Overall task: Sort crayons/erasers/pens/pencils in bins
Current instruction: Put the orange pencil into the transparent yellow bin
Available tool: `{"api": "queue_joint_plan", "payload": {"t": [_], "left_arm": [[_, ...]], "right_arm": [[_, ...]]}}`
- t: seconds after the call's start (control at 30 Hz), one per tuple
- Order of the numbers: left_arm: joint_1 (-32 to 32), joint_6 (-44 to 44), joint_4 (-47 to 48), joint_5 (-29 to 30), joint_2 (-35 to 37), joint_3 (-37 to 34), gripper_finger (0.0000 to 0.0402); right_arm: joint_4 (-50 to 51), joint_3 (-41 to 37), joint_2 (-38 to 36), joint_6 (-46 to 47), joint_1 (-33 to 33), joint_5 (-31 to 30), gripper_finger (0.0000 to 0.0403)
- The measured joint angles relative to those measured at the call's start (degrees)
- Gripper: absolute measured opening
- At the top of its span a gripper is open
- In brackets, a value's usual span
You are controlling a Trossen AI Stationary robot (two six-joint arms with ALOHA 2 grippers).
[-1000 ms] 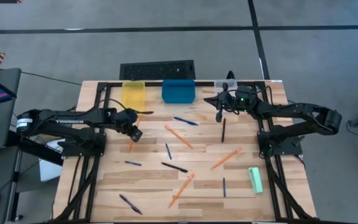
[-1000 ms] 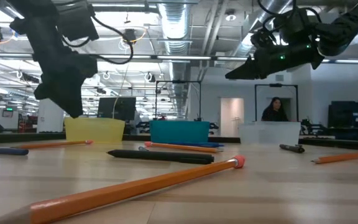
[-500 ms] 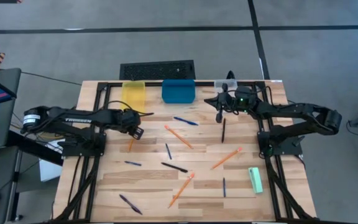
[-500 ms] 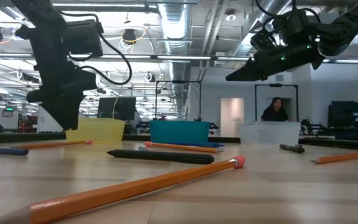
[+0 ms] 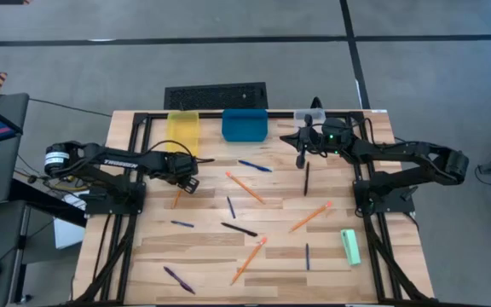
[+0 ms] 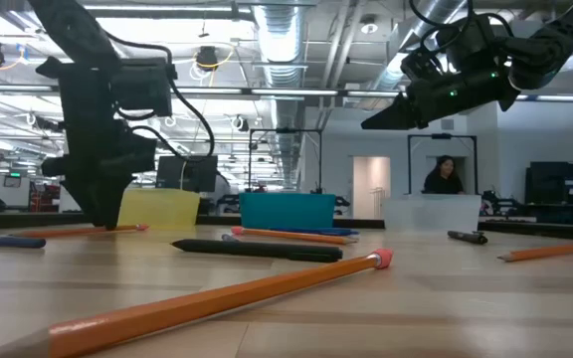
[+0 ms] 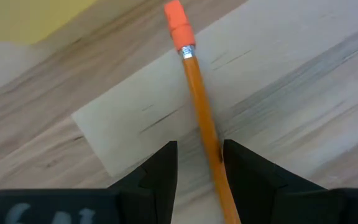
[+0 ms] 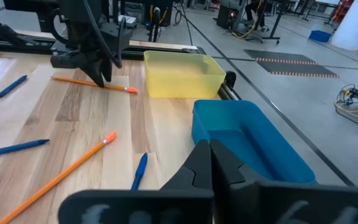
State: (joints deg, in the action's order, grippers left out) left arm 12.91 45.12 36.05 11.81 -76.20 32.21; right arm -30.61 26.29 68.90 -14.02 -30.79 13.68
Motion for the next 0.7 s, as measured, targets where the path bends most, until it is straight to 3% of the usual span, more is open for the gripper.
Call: {"api": "queue_joint_plan", "payload": {"t": [0.2,0.43,0.7], "left_arm": [[0.0,1.2,-0.52,-0.56,0.08,0.0,0.0117],[0.0,0.83,-1.04,-4.11,0.08,-0.27,0.0074],[-0.02,1.03,-1.74,-4.31,0.3,-1.4,0.0045]], "right_arm": [[0.0,0.01,0.0,-0.01,0.0,0.0,0.0003],[0.0,0.02,0.0,0.0,0.0,0.0,0.0004],[0.02,0.02,0.0,0.02,0.0,0.0,0.0003]]}}
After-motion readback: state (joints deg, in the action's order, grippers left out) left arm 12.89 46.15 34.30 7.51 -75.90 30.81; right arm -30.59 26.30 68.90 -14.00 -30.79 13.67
